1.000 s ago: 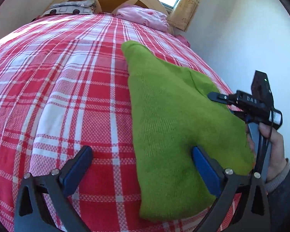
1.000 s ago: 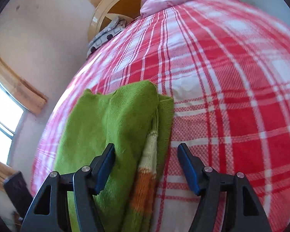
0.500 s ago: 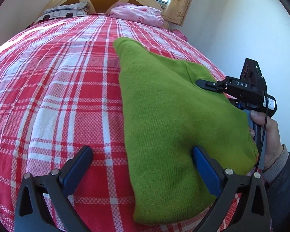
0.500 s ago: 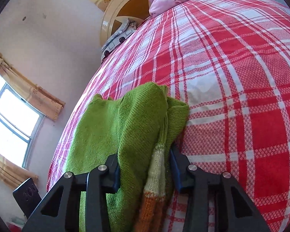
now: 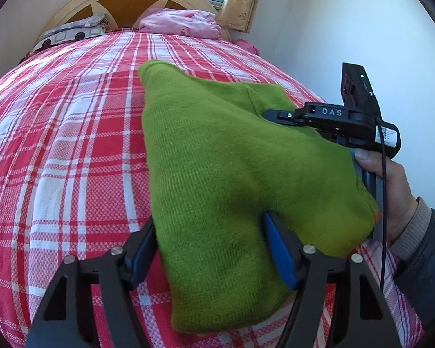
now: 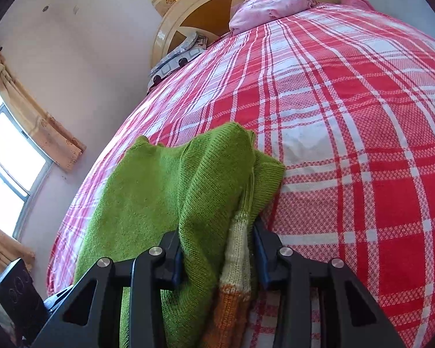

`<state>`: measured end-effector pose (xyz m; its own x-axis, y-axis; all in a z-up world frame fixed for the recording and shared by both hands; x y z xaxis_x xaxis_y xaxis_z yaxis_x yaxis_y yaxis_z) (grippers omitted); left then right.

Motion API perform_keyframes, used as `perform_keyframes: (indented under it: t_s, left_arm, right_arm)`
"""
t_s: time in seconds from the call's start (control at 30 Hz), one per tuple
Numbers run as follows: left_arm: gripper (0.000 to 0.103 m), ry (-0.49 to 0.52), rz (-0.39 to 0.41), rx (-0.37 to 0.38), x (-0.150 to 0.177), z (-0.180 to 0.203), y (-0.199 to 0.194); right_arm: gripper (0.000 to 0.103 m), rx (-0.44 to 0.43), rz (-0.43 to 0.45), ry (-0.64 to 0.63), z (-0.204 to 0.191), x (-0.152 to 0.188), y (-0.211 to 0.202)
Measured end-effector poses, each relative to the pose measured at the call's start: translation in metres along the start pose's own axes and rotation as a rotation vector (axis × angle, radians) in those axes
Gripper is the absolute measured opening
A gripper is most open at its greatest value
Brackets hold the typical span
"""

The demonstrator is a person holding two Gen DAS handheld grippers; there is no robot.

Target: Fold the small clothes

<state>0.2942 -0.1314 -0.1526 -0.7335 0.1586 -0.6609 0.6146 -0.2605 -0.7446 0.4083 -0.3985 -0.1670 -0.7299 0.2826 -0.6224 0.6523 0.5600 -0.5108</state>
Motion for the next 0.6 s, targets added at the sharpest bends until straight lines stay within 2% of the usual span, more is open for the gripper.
perform_keyframes:
  t_s: [0.07, 0.1, 0.17, 0.3, 0.43, 0.6]
  left_arm:
    - [0.065, -0.002, 0.001, 0.001, 0.000, 0.000, -0.001]
    - [0.060, 0.002, 0.009, -0.003, 0.000, 0.001, -0.004]
    - [0.052, 0.018, 0.020, -0.015, 0.001, 0.003, -0.009]
    - [0.041, 0.034, 0.016, -0.023, 0.002, 0.003, -0.016]
    - [0.039, 0.025, 0.006, -0.015, 0.007, -0.003, -0.026]
    - [0.036, 0.024, 0.008, -0.020, 0.011, -0.005, -0.042]
  right_arm:
    - [0.038, 0.040, 0.000, -0.023, -0.003, 0.003, -0.004]
    - [0.037, 0.056, 0.002, -0.030, -0.005, 0.006, -0.008]
    - [0.031, 0.070, 0.011, -0.034, -0.007, 0.009, -0.013]
    - [0.028, 0.084, 0.045, -0.051, -0.015, 0.016, -0.025]
    - [0.027, 0.085, 0.062, -0.075, -0.030, 0.026, -0.037]
    - [0.027, 0.045, 0.092, -0.065, -0.045, 0.038, -0.051]
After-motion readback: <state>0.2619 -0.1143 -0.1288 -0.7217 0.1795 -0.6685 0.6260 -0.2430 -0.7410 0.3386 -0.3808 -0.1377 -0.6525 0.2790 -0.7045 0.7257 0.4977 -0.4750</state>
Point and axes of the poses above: each gripper's, at about its wrist camera, not at the fingertips, and y roughly the way its jaws point, z to its right, x to its underside, the point moved 1 cm from there along y, roughly the way its jaws point, and after that the axes turned 11 degrees about -x, right-handed, at the moved point
